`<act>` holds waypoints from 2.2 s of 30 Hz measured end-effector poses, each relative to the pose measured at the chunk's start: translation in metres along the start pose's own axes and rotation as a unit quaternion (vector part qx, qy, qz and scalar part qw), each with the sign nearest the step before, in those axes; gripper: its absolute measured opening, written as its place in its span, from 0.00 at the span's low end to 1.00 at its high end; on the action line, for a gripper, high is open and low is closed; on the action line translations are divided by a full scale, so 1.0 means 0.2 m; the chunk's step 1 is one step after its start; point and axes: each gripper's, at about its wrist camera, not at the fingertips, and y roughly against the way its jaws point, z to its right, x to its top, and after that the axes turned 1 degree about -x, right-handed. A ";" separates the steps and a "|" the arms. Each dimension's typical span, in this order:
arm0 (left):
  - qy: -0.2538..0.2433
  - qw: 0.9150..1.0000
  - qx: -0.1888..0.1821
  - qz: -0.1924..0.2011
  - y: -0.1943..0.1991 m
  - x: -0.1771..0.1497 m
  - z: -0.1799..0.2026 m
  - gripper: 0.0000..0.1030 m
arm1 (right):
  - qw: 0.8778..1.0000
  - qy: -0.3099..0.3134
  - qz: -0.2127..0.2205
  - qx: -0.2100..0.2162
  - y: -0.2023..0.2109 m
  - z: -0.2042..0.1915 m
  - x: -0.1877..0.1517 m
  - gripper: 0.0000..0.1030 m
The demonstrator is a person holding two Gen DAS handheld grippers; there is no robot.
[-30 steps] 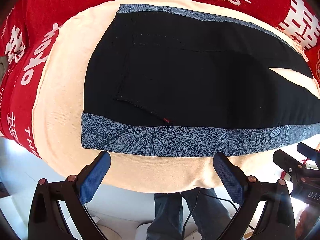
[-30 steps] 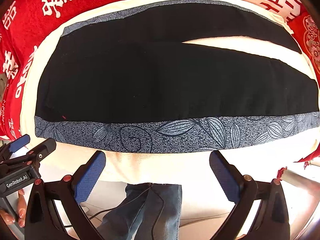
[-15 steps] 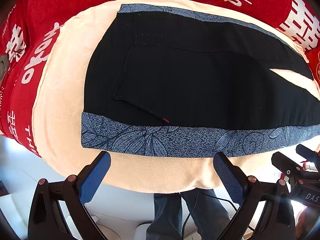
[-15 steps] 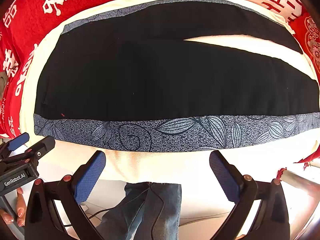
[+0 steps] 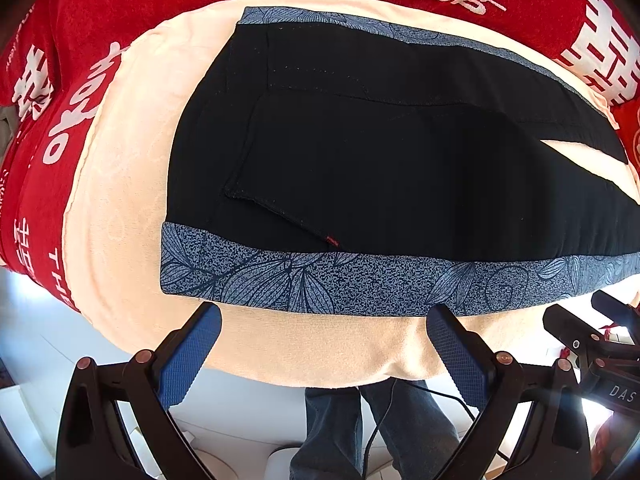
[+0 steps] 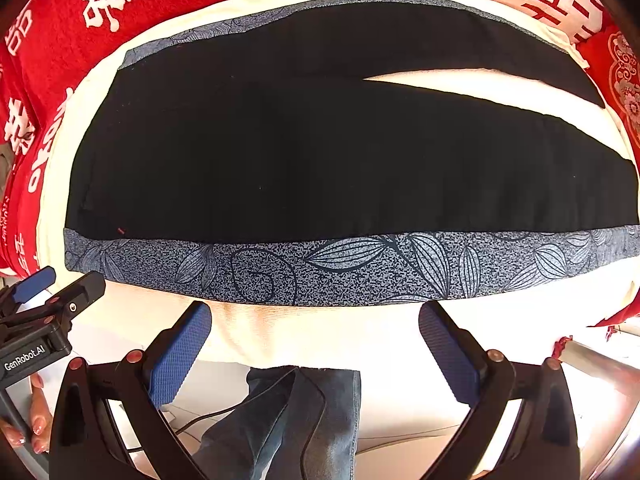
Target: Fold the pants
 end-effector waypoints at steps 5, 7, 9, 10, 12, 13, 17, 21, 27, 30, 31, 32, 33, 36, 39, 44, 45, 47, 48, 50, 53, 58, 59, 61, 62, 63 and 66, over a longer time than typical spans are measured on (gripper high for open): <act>0.004 1.000 -0.001 0.000 -0.01 0.00 0.00 1.00 | 1.000 -0.001 -0.001 0.002 -0.01 0.01 0.01 1.00; 0.006 1.000 -0.003 0.001 -0.01 0.00 -0.01 1.00 | 1.000 -0.001 -0.001 0.002 -0.01 0.00 0.01 1.00; 0.010 1.000 -0.008 0.004 -0.01 0.00 -0.01 1.00 | 1.000 -0.003 0.001 0.003 -0.01 0.01 0.01 1.00; 0.014 1.000 -0.010 0.008 -0.01 0.00 -0.02 1.00 | 1.000 -0.005 0.004 0.007 -0.01 0.01 0.01 1.00; 0.029 0.999 -0.029 0.017 -0.01 0.01 -0.05 1.00 | 1.000 -0.013 0.008 0.025 -0.01 0.02 0.02 1.00; 0.038 0.998 -0.041 0.020 -0.01 0.01 -0.07 1.00 | 0.999 -0.023 0.010 0.048 -0.01 0.03 0.02 1.00; 0.080 0.992 -0.093 0.028 -0.04 0.01 -0.18 0.98 | 0.971 -0.103 0.010 0.215 -0.07 0.12 0.04 0.98; 0.104 0.986 -0.133 0.019 -0.10 0.00 -0.26 0.83 | 0.927 -0.149 -0.011 0.343 -0.20 0.11 0.04 0.55; 0.116 0.982 -0.145 0.010 -0.15 -0.08 -0.33 0.83 | 0.894 -0.161 -0.056 0.415 -0.39 0.02 -0.03 0.54; 0.123 0.980 -0.158 0.003 -0.18 -0.10 -0.36 0.83 | 0.891 -0.171 -0.067 0.415 -0.48 -0.05 -0.11 0.54; 0.125 0.979 -0.161 0.001 -0.19 -0.11 -0.37 0.83 | 0.890 -0.177 -0.066 0.416 -0.52 -0.06 -0.12 0.54; 0.127 0.978 -0.164 -0.001 -0.20 -0.12 -0.37 0.83 | 0.887 -0.181 -0.063 0.420 -0.54 -0.06 -0.11 0.54; 0.127 0.978 -0.167 -0.003 -0.21 -0.12 -0.38 0.83 | 0.883 -0.185 -0.056 0.427 -0.55 -0.06 -0.11 0.54; 0.124 0.976 -0.178 -0.002 -0.21 -0.14 -0.39 0.83 | 0.868 -0.196 -0.029 0.455 -0.57 -0.07 -0.09 0.54; 0.119 0.975 -0.185 -0.011 -0.23 -0.15 -0.39 0.83 | 0.858 -0.210 -0.029 0.468 -0.62 -0.13 -0.04 0.53; 0.155 0.962 -0.226 -0.013 -0.22 -0.13 -0.41 0.83 | 0.843 -0.181 -0.013 0.506 -0.52 -0.22 0.00 0.00; 0.164 0.958 -0.235 -0.010 -0.21 -0.11 -0.41 0.83 | 0.843 -0.170 -0.008 0.511 -0.48 -0.24 0.01 0.00; 0.174 0.956 -0.235 -0.003 -0.20 -0.08 -0.42 0.83 | 0.847 -0.157 -0.006 0.507 -0.40 -0.25 0.00 0.01; 0.175 0.957 -0.231 0.001 -0.19 -0.07 -0.43 0.83 | 0.855 -0.151 -0.006 0.496 -0.39 -0.24 -0.02 0.01; 0.169 0.961 -0.220 0.001 -0.19 -0.08 -0.43 0.83 | 0.880 -0.140 -0.015 0.454 -0.38 -0.21 -0.08 0.10; 0.159 0.965 -0.210 -0.006 -0.23 -0.11 -0.44 0.83 | 0.887 -0.182 -0.031 0.424 -0.47 -0.10 -0.16 0.65; 0.159 0.963 -0.217 -0.013 -0.26 -0.13 -0.46 0.83 | 0.869 -0.223 -0.010 0.442 -0.60 -0.02 -0.17 0.69; 0.156 0.963 -0.219 -0.014 -0.27 -0.13 -0.46 0.83 | 0.861 -0.233 0.000 0.452 -0.62 -0.02 -0.16 0.69; 0.150 0.963 -0.225 -0.017 -0.27 -0.13 -0.45 0.83 | 0.845 -0.252 0.017 0.472 -0.66 -0.03 -0.14 0.68; 0.150 0.962 -0.229 -0.018 -0.28 -0.13 -0.45 0.83 | 0.832 -0.265 0.018 0.487 -0.69 -0.05 -0.13 0.63; 0.151 0.960 -0.235 -0.020 -0.28 -0.13 -0.45 0.83 | 0.822 -0.272 0.014 0.500 -0.71 -0.06 -0.11 0.55; 0.169 0.951 -0.258 -0.023 -0.29 -0.11 -0.43 0.83 | 0.805 -0.269 0.015 0.529 -0.66 -0.11 -0.06 0.07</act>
